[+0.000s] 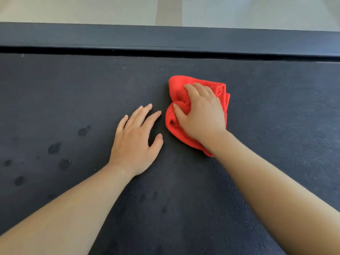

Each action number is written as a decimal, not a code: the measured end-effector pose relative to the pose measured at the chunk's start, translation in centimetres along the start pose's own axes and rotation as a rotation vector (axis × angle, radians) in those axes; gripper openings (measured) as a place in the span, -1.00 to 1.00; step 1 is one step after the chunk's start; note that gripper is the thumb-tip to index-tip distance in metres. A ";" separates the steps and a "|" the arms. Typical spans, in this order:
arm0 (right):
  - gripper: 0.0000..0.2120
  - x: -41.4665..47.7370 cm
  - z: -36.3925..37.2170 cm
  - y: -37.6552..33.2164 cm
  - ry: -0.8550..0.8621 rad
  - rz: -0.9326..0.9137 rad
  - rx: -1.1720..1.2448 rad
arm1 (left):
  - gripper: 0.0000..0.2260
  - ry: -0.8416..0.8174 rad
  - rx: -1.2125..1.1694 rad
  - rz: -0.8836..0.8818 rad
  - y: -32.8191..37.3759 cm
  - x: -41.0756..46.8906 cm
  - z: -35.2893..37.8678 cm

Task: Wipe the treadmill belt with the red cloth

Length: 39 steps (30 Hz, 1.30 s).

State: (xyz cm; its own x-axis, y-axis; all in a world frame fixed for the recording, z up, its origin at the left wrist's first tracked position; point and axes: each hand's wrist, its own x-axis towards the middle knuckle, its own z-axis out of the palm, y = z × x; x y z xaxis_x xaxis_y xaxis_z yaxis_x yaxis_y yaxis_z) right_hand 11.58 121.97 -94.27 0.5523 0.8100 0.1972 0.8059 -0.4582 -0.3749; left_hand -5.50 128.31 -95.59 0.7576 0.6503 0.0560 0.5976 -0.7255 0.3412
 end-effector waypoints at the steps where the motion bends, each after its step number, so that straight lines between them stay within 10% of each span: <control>1: -0.51 1.6 0.2 0.3 0.003 0.016 0.004 | -0.51 -0.001 0.001 -0.004 0.0 0.0 0.0; 23: -0.52 -6.8 -1.0 -1.1 0.050 -0.039 -0.014 | -0.64 0.138 -0.138 0.037 -0.1 -0.5 -0.1; 31: -0.56 -18.2 -2.7 -5.6 -0.047 -0.079 -0.079 | -0.54 -0.110 -0.016 0.140 -2.9 -10.9 -2.2; 39: -0.36 -20.4 -2.2 -7.4 -0.121 -0.155 -0.131 | -0.58 -0.021 0.036 0.093 -4.7 -18.0 -3.0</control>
State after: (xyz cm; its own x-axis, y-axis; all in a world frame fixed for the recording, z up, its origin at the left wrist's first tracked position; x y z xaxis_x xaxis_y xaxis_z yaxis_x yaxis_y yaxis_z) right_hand -5.24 108.04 -93.55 0.3968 0.9087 0.1300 0.9041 -0.3624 -0.2266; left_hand -22.70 120.71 -95.35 0.8155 0.5750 0.0657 0.5331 -0.7905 0.3016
